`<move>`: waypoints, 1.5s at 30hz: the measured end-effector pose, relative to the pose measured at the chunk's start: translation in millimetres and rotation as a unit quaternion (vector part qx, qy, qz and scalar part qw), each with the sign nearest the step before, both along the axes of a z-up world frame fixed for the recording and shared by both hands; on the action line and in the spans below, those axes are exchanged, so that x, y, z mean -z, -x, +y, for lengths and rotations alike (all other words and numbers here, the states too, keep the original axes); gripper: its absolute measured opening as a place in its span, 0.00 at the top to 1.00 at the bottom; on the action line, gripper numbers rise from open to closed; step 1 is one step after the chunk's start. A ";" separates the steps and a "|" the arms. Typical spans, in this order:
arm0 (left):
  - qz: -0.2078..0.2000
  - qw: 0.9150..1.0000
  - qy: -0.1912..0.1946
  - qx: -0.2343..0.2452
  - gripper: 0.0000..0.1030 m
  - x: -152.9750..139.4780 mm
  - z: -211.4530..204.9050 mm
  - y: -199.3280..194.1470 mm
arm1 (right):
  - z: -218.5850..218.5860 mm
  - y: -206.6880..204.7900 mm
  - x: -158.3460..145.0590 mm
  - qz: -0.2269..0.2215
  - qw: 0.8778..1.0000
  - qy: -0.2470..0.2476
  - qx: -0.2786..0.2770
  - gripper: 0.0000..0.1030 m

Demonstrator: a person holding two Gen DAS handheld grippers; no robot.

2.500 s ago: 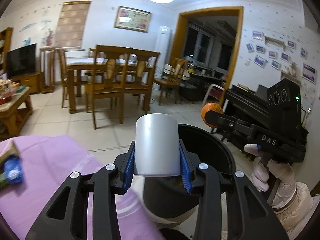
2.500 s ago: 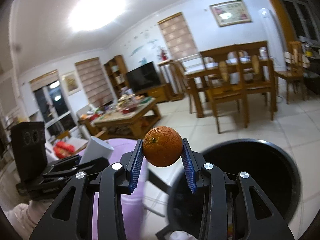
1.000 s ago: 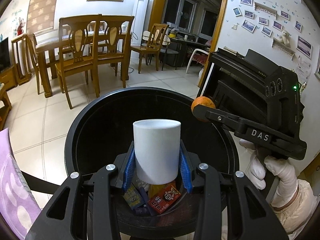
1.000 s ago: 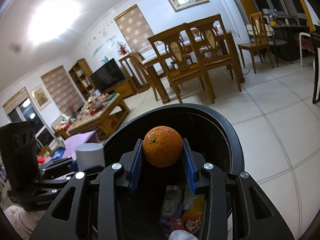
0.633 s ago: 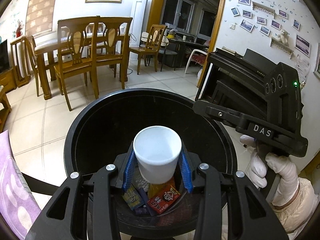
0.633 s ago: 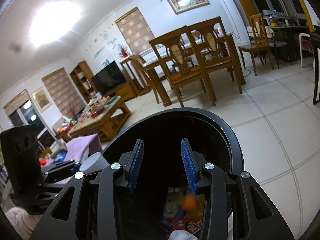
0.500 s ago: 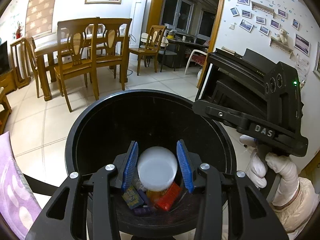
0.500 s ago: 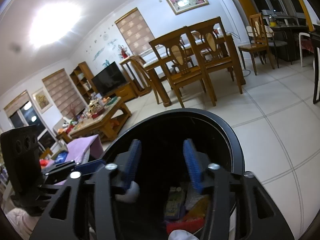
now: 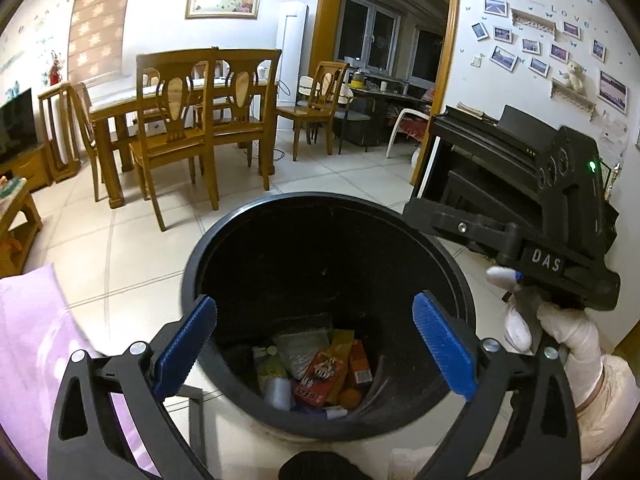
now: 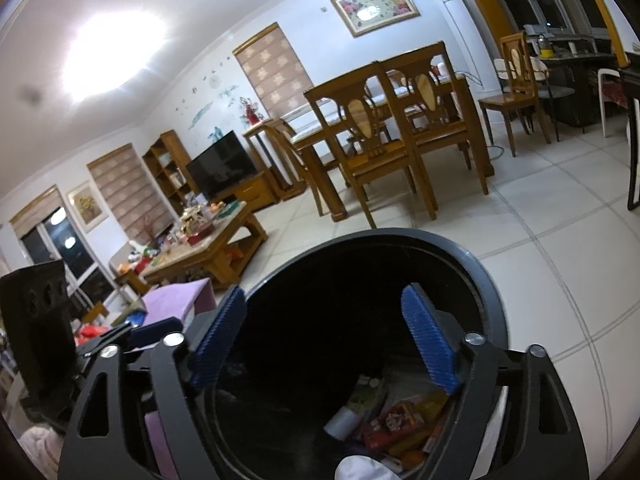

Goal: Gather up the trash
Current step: 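Move both open tools back over the table toward the remaining items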

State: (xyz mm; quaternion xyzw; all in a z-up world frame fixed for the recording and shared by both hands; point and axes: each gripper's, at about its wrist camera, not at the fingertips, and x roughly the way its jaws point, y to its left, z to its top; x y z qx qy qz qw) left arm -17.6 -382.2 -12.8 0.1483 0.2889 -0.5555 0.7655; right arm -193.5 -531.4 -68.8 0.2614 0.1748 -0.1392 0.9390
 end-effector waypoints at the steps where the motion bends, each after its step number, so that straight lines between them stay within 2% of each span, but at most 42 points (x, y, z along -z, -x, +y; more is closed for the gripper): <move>1: -0.001 1.000 -0.004 -0.001 0.05 -1.9 3.9 -3.0 | 1.7 -1.8 -2.5 0.001 1.000 -0.001 0.000 0.09; 7: 0.009 0.999 0.007 -0.034 0.05 -11.7 51.7 -20.3 | 32.0 -31.8 -19.3 0.006 1.000 0.005 -0.029 0.07; 11: 0.017 0.996 0.030 -0.084 0.05 -20.4 104.7 -45.1 | 66.0 -56.5 -31.7 0.006 0.998 0.024 -0.066 0.07; 15: 0.008 0.987 0.041 -0.156 0.05 -26.4 169.2 -77.5 | 111.6 -96.2 -42.5 0.007 0.992 0.034 -0.121 0.07; 18: 0.014 0.973 0.047 -0.226 0.05 -26.1 225.1 -109.4 | 151.7 -131.1 -49.2 0.011 0.985 0.041 -0.167 0.08; 20: 0.020 0.962 0.051 -0.267 0.05 -23.6 257.2 -126.4 | 180.0 -155.2 -52.3 0.017 0.979 0.046 -0.196 0.12; 22: 0.022 0.944 0.050 -0.325 0.05 -20.7 296.0 -148.3 | 205.9 -178.1 -56.3 0.023 0.973 0.049 -0.224 0.17; 25: 0.029 0.923 0.043 -0.381 0.05 -14.8 337.6 -175.0 | 245.7 -214.1 -61.6 0.038 0.965 0.053 -0.255 0.22; 27: 0.030 0.914 0.032 -0.404 0.05 -12.4 353.6 -193.8 | 268.5 -235.2 -63.2 0.047 0.959 0.053 -0.274 0.22; 30: 0.046 0.905 0.005 -0.422 0.05 -1.0 368.6 -225.0 | 300.8 -270.8 -63.4 0.070 0.950 0.057 -0.298 0.27; 34: 0.065 0.900 -0.029 -0.430 0.06 16.5 375.7 -247.3 | 335.2 -309.1 -60.4 0.100 0.939 0.064 -0.324 0.31; 36: 0.074 0.900 -0.040 -0.427 0.10 24.4 375.6 -255.5 | 349.9 -326.5 -56.2 0.113 0.935 0.075 -0.328 0.33; 38: 0.088 0.901 -0.043 -0.423 0.24 29.9 375.6 -261.9 | 367.8 -346.0 -53.6 0.130 0.930 0.093 -0.331 0.36; 41: 0.107 0.899 -0.042 -0.423 0.34 40.2 383.0 -261.8 | 382.8 -369.0 -46.2 0.150 0.926 0.105 -0.331 0.36; 45: 0.100 0.897 -0.045 -0.429 0.49 38.3 387.0 -261.8 | 392.5 -397.4 -23.7 0.184 0.921 0.110 -0.326 0.36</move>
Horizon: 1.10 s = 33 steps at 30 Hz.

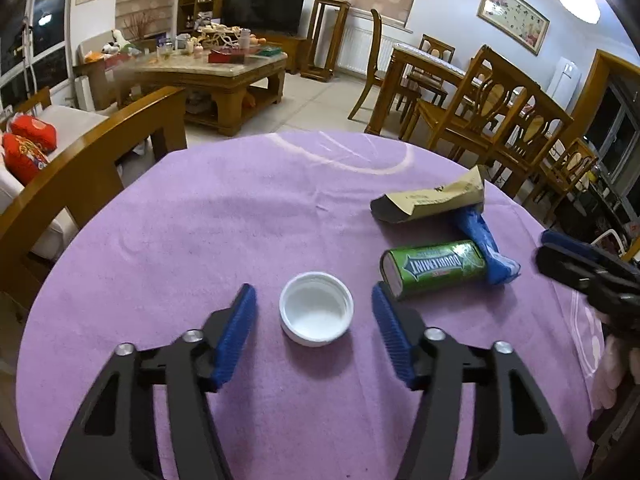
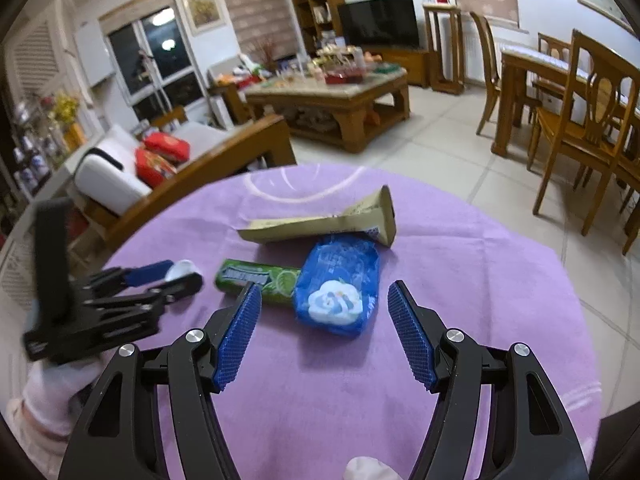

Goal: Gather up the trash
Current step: 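Move both open tools back over the table toward the remaining items, then grasp the white lid with the left tool while the right tool grasps the blue pouch, then carry the white lid and blue pouch over the black bin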

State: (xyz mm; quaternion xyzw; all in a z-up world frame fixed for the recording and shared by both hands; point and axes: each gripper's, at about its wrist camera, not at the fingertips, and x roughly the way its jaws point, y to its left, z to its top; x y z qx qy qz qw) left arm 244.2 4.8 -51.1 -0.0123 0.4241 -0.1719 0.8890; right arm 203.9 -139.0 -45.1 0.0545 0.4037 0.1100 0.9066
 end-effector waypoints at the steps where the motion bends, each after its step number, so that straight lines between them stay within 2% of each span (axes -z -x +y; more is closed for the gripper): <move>1: 0.000 1.000 0.002 -0.003 0.58 -0.3 2.7 -0.2 | 3.2 -5.2 4.6 0.007 1.000 0.005 0.001 0.36; 2: 0.002 1.000 0.010 -0.004 0.64 -0.3 6.2 -0.2 | 7.9 -12.3 10.4 0.018 1.000 0.013 0.001 0.36; 7: 0.002 1.000 0.026 -0.001 0.64 -1.9 11.4 1.3 | 14.2 -29.7 36.2 0.050 0.998 0.046 0.009 0.36; 8: -0.001 1.000 0.025 0.000 0.64 -2.9 10.9 2.5 | 15.5 -32.1 38.7 0.053 0.997 0.052 0.010 0.42; 10: -0.007 1.000 0.022 0.001 0.64 -5.1 9.0 4.3 | 19.0 -34.0 42.6 0.052 0.997 0.064 0.008 0.44; 16: -0.019 0.999 0.027 0.006 0.64 -8.3 10.0 7.4 | 12.4 -32.3 47.2 0.051 0.998 0.044 -0.001 0.56; 18: -0.026 0.999 0.030 0.009 0.64 -10.7 10.7 8.3 | 9.1 -26.9 44.1 0.049 0.998 0.036 -0.001 0.58; 25: -0.044 0.997 0.057 0.038 0.64 -23.2 1.7 25.6 | -15.0 23.4 20.4 0.023 0.999 -0.024 -0.015 0.58; 28: -0.065 0.994 0.070 0.058 0.64 -36.6 -9.5 44.4 | -31.1 56.2 1.9 -0.010 0.998 -0.058 -0.020 0.58; 33: -0.089 0.987 0.088 0.099 0.64 -55.0 -42.2 76.8 | -65.0 104.2 -23.6 -0.053 0.995 -0.085 -0.003 0.58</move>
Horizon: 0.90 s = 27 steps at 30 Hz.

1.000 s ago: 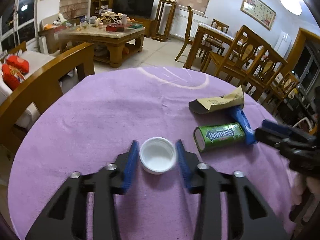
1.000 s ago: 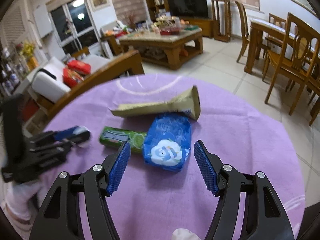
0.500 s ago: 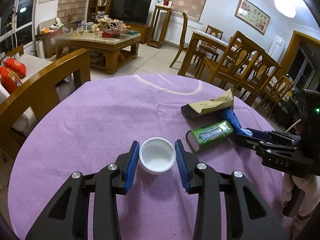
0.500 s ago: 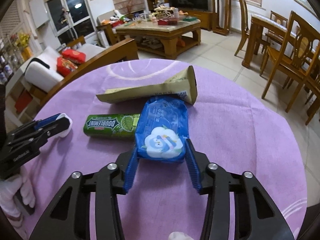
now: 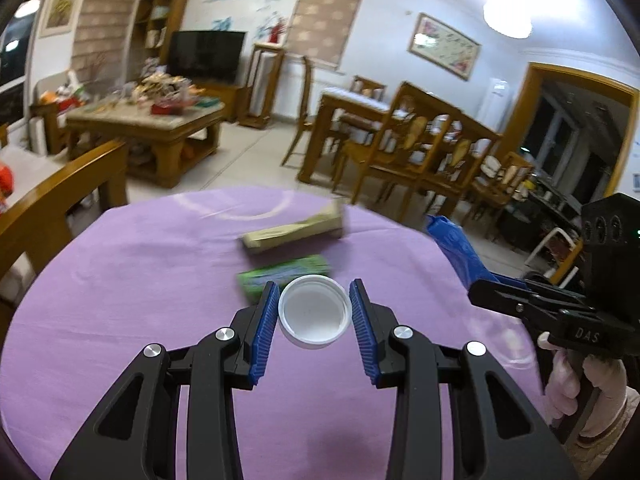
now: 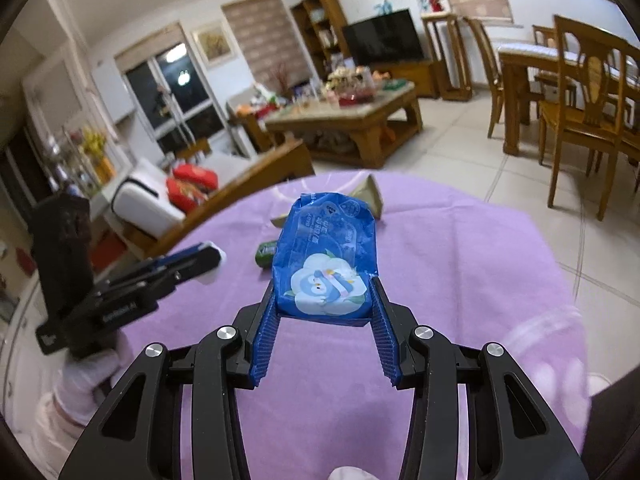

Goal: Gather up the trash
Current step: 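Carry the white lid and blue pouch over the black bin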

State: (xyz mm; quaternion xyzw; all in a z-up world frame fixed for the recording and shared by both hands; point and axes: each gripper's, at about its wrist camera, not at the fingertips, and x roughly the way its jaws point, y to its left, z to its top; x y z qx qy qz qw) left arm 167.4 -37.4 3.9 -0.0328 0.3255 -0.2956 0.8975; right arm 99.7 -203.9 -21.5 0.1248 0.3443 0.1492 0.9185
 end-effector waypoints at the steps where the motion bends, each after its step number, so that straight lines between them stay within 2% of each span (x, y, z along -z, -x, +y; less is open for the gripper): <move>1: -0.004 1.000 0.005 0.011 0.64 -3.6 -8.7 6.9 | -8.2 9.1 -3.9 -0.007 1.000 -0.002 0.005 0.58; 8: -0.020 0.997 0.019 0.072 0.64 -16.7 -69.8 44.9 | -79.3 78.1 -21.9 -0.042 0.997 -0.017 0.058 0.58; 12: -0.025 0.993 0.020 0.116 0.64 -19.4 -118.6 65.4 | -125.9 114.2 -23.5 -0.051 0.994 -0.024 0.096 0.58; 17: -0.026 0.984 0.015 0.177 0.64 -17.5 -186.1 93.7 | -189.5 160.4 -18.4 -0.055 0.986 -0.030 0.151 0.58; 27: -0.019 0.965 -0.001 0.262 0.64 0.4 -284.6 133.2 | -301.8 253.9 5.1 -0.058 0.964 -0.052 0.255 0.58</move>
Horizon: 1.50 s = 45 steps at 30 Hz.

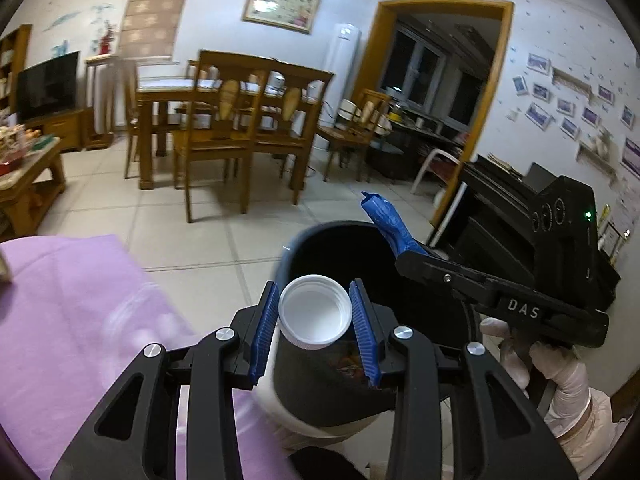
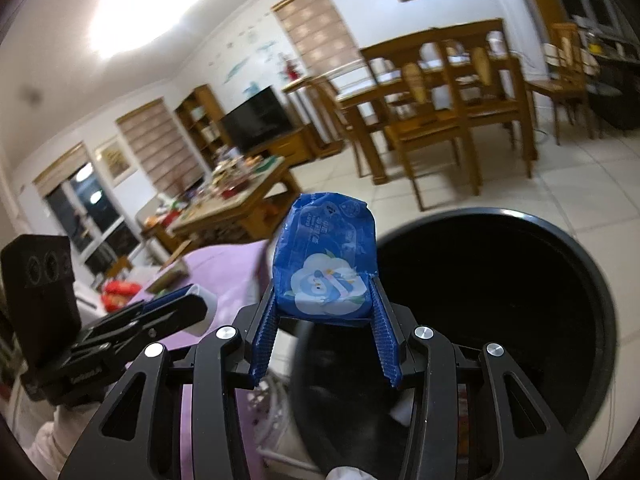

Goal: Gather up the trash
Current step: 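Carry the white lid and blue pouch over the black bin, then open both tools to drop the lid and pouch into the bin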

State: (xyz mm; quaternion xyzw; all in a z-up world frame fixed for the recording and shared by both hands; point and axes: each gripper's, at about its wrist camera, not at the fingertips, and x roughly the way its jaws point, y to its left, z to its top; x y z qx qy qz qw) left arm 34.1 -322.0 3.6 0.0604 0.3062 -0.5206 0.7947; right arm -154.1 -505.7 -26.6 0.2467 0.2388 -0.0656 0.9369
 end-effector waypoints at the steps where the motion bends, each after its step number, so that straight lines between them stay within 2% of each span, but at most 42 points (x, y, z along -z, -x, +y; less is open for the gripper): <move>1: 0.001 1.000 -0.003 0.008 0.64 2.6 -9.0 3.8 | -7.6 7.0 3.4 0.000 1.000 -0.003 0.008 0.58; 8: 0.005 0.999 -0.020 0.038 0.64 15.3 -41.6 20.3 | -47.0 45.3 27.5 0.001 0.999 -0.023 0.046 0.58; 15: 0.011 0.997 -0.042 0.056 0.64 31.4 -65.5 28.1 | -68.3 59.6 47.9 0.007 0.997 -0.039 0.065 0.58; 25: 0.015 0.996 -0.066 0.058 0.64 44.7 -81.0 28.8 | -63.8 65.7 60.4 0.012 0.996 -0.043 0.075 0.58; 37: 0.013 0.996 -0.077 0.049 0.63 46.5 -85.3 29.5 | -58.0 63.2 56.5 0.013 0.996 -0.039 0.078 0.55; 39: 0.013 0.996 -0.079 0.046 0.59 46.5 -85.4 27.9 | -57.2 62.8 55.5 0.012 0.996 -0.038 0.080 0.45; 40: 0.012 0.996 -0.080 0.043 0.49 46.2 -85.0 27.6 | -56.8 63.3 54.7 0.009 0.996 -0.037 0.082 0.38; 41: 0.007 0.996 -0.079 0.038 0.33 45.3 -84.3 27.7 | -58.7 63.2 53.7 0.006 0.996 -0.038 0.082 0.36; 42: 0.000 0.996 -0.078 0.032 0.27 44.2 -82.7 28.1 | -56.4 63.5 50.0 0.003 0.996 -0.038 0.080 0.35; 43: -0.009 0.997 -0.075 0.027 0.23 42.8 -80.7 28.5 | -56.0 63.2 48.5 0.001 0.996 -0.038 0.080 0.34; 45: -0.009 0.997 -0.075 0.026 0.23 41.7 -78.7 27.6 | -54.2 62.3 44.5 -0.001 0.996 -0.035 0.079 0.33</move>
